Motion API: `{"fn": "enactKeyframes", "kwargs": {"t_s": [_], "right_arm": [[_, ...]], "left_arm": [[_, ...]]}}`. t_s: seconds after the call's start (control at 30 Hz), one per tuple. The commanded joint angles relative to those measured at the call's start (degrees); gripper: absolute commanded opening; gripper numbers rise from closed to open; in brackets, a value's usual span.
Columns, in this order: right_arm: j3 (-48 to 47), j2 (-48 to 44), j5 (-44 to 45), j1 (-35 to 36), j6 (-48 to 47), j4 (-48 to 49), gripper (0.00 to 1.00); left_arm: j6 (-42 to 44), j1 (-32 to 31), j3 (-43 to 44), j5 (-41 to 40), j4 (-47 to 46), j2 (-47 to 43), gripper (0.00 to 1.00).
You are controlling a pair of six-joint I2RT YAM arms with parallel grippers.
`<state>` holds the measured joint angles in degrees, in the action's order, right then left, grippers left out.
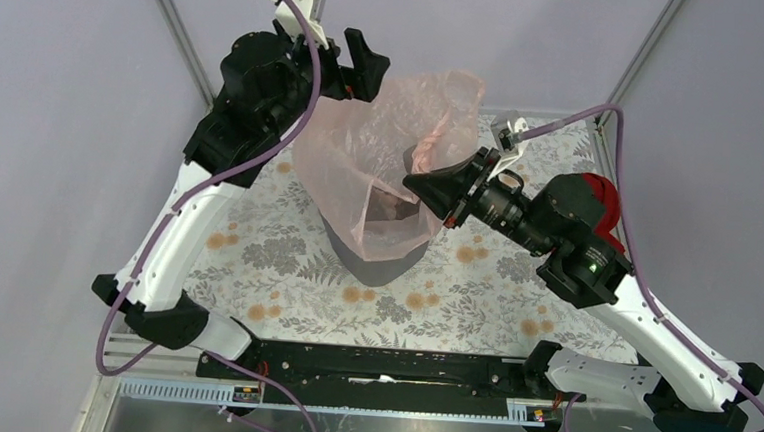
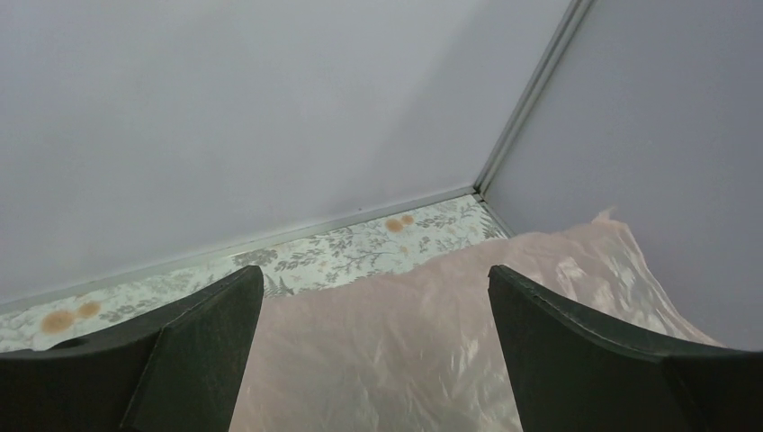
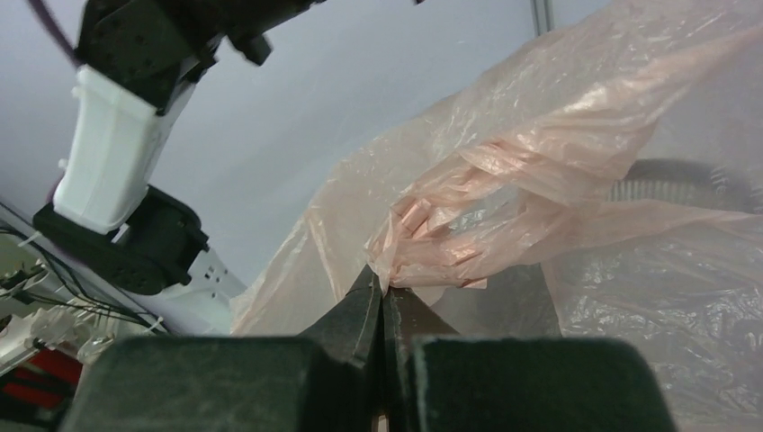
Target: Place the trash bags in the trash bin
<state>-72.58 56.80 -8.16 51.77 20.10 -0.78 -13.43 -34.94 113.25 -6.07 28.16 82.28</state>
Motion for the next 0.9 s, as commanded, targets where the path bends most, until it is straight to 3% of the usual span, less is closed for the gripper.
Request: {"fn": "enactKeyframes", "kwargs": {"t_s": [0.0, 0.17, 0.43, 0.67, 0.87], "right_arm": [[0.32, -3.44, -4.10, 0.26, 1.95, 2.75, 0.00], [1.18, -4.84, -8.74, 0.22, 2.35, 2.79, 0.00], [4.47, -6.88, -9.48, 0.26, 1.18, 2.35, 0.00], [6.92, -7.84, -3.95, 0.26, -0.37, 1.33, 0.00], [7.24, -7.58, 2.81, 0.26, -2.06, -1.72, 0.00]], "left_arm": [[-0.80, 2.68, 3.71, 11.97, -4.54, 5.28, 0.99], [-1.69, 3.03, 7.93, 12.93, 1.14, 13.68, 0.99], [-1.52, 3.03, -8.41, 13.00, -0.38, 8.50, 0.92], [-2.78, 3.03, -22.54, 15.43, -2.48, 0.83, 0.89], [-1.97, 3.08, -15.81, 17.55, 3.71, 2.68, 0.96]]}}
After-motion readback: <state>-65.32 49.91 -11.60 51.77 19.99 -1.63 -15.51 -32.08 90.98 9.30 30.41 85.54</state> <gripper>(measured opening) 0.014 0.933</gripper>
